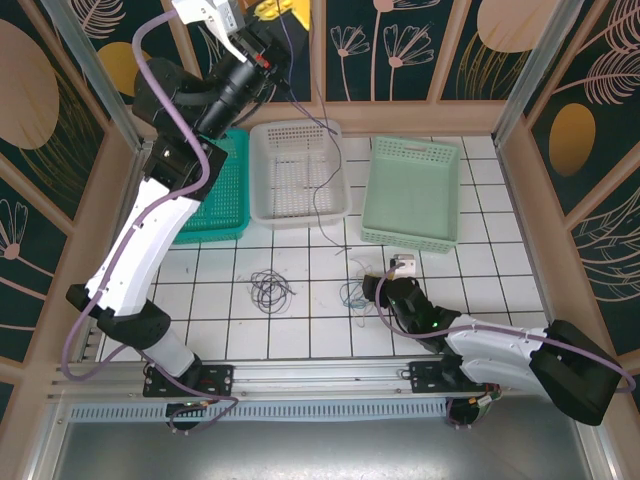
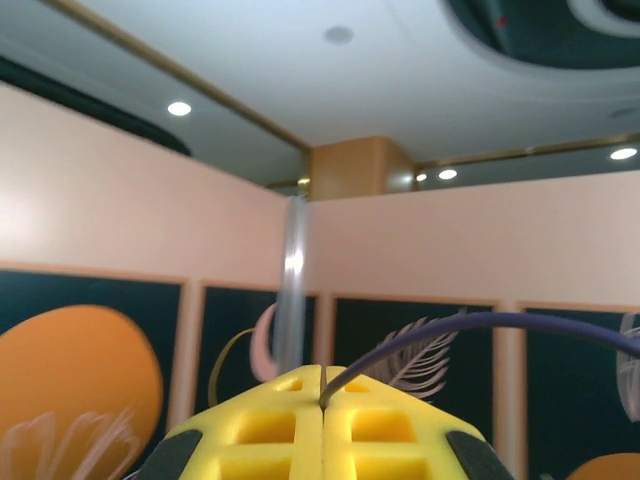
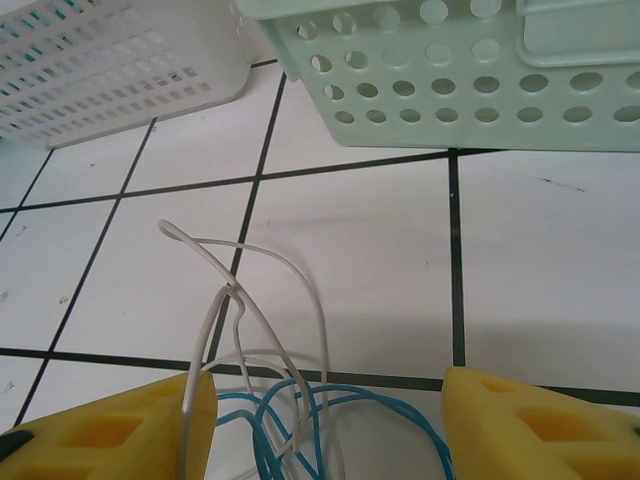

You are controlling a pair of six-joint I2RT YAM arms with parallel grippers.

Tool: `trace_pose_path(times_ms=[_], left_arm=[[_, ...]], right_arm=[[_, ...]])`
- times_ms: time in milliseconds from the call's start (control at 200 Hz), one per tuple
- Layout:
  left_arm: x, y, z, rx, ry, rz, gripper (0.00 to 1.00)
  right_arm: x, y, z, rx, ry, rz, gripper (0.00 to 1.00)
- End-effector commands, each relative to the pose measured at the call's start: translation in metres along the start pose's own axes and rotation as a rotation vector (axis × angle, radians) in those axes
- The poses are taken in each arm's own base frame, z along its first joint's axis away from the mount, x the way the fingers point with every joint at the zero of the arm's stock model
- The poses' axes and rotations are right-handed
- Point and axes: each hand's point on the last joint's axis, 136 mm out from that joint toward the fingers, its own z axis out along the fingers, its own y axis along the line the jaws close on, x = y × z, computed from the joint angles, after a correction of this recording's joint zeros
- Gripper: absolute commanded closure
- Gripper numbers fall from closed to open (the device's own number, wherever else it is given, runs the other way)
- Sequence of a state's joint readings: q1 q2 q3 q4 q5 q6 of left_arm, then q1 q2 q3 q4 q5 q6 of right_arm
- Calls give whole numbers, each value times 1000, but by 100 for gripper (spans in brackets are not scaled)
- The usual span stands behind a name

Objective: Untangle the cables

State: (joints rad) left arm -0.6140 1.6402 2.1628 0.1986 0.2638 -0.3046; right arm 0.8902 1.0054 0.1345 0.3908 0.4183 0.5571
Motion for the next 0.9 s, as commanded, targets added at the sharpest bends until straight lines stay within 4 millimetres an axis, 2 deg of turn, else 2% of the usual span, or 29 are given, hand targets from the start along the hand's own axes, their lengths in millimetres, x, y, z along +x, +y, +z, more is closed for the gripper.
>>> trace_pose_path(times_ms=[0, 75, 105, 115, 145, 285, 581, 716, 896], left_arm=[[16, 45, 0, -88, 6, -17, 100], [33, 78, -1, -144, 35, -23, 100], [34, 88, -3, -161, 39, -29, 100], [47, 98, -1, -172, 59, -40, 100], [59, 112, -1, -188, 79, -58, 100], [101, 150, -5, -222, 148, -103, 100], [199, 187, -20, -275, 329, -187, 100], [240, 208, -42, -358, 407, -201, 100], [307, 235, -87, -509, 562, -213, 99]], right_arm=[[0, 0, -2, 3, 4, 3, 38], [1, 1, -2, -1, 9, 0, 38], [2, 1, -2, -3, 11, 0, 38], [2, 1, -2, -3, 10, 0, 38], [2, 1, -2, -4, 13, 0, 38], [2, 1, -2, -3, 13, -2, 38], [1, 1, -2, 10, 19, -5, 38], [1, 0, -2, 14, 20, -2, 38], [2, -1, -2, 19, 22, -3, 38]])
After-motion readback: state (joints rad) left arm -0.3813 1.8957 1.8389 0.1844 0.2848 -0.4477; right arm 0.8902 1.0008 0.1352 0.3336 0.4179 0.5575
